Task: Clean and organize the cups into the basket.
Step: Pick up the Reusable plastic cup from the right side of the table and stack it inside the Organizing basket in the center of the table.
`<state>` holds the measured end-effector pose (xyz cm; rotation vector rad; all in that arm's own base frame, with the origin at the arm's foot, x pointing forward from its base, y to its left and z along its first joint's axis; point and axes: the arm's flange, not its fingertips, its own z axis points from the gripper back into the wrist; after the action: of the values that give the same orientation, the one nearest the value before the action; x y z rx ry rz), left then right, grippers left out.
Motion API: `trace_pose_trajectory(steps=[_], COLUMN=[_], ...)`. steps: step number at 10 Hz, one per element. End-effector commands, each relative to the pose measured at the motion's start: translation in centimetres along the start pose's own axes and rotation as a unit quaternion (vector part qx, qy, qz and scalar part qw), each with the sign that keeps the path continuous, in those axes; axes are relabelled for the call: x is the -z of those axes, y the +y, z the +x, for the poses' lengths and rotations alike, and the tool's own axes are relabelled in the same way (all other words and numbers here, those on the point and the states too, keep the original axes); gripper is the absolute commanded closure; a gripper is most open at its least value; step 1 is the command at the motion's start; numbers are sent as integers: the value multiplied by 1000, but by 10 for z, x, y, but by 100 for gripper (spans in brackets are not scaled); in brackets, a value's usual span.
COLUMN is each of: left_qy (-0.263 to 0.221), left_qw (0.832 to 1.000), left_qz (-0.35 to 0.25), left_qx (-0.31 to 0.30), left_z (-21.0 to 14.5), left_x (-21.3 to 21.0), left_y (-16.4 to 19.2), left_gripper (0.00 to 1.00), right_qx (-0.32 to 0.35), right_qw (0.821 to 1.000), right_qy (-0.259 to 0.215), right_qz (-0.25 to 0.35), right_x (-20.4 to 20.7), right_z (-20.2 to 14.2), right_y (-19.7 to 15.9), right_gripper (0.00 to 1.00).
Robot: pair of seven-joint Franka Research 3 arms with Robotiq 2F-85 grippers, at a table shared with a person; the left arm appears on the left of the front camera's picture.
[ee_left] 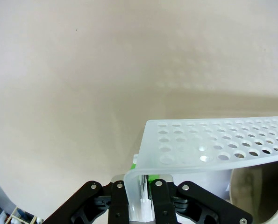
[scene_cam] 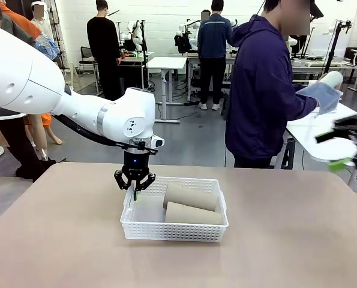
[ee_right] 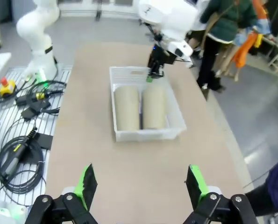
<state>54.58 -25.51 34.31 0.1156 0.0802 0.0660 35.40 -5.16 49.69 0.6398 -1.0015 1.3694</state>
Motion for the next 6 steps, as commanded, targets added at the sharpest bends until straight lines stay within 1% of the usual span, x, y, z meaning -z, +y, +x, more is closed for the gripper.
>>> trace_pose_trajectory(steps=[1, 2, 3, 5, 6], left_qy=[0, 0, 0, 0, 0], left_qw=[1000, 1000, 1000, 1000, 1000], left_qz=[5, 5, 5, 5, 5], left_qx=[0, 0, 0, 0, 0], left_z=[0, 0, 0, 0, 0], left_x=[1, 1, 1, 1, 1], left_y=[0, 0, 0, 0, 0], left_gripper=[100, 100, 100, 100, 100], right_qx=[33, 45, 52, 72, 70], right_qw=[997, 995, 992, 988, 989], right_qy=[-66, -84, -110, -132, -131], right_qz=[-26, -41, -43, -42, -28], right_x=[-16, -27, -35, -39, -38], right_z=[-62, -90, -113, -142, -148], right_y=[-9, -8, -7, -8, -11], right_gripper=[0, 0, 0, 0, 0])
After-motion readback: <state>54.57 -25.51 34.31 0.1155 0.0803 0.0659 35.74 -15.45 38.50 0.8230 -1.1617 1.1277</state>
